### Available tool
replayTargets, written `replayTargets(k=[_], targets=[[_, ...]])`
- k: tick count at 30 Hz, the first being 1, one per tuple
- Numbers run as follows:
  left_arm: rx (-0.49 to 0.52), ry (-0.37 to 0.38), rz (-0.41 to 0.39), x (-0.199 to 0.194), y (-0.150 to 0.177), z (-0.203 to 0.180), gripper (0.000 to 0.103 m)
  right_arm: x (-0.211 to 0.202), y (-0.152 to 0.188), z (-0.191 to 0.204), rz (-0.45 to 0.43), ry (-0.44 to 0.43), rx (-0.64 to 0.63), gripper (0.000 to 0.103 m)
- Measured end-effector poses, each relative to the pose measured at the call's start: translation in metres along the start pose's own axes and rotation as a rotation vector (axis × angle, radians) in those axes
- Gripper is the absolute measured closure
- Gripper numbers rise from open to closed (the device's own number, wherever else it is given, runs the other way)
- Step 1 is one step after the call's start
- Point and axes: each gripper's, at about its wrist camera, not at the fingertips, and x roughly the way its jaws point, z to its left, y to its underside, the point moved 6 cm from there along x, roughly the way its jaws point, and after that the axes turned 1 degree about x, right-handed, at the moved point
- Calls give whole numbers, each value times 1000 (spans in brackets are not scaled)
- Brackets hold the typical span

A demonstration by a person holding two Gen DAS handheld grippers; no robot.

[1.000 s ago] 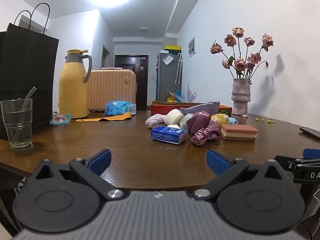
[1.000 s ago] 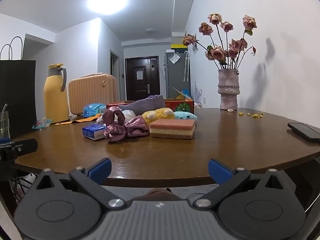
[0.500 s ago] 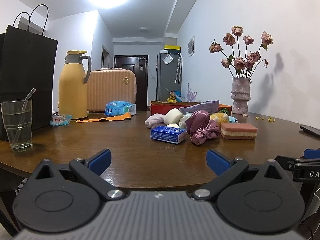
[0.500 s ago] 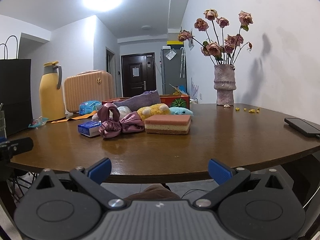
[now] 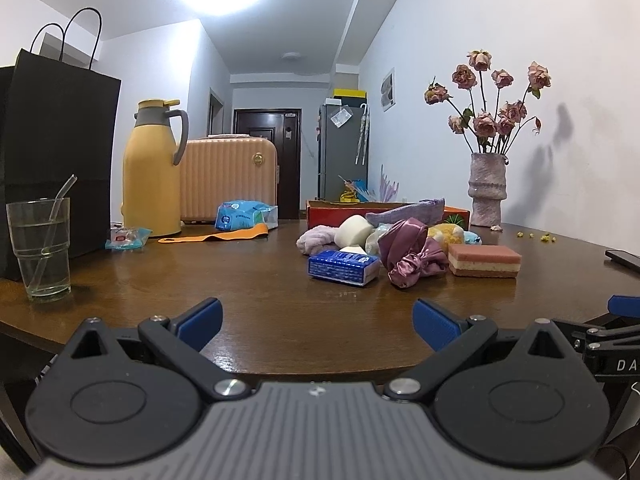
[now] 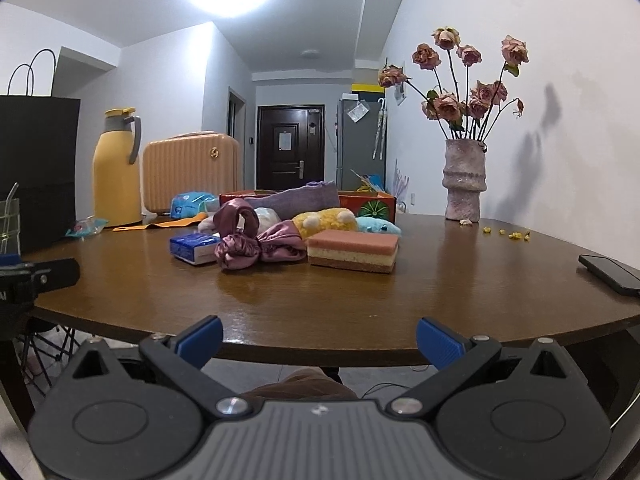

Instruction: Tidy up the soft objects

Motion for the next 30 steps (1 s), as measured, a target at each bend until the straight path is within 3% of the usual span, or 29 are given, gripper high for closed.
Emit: replayTargets(k=[30], targets=[[9, 10, 12, 1, 4, -6, 0, 7, 4, -8, 19, -1, 43, 0]])
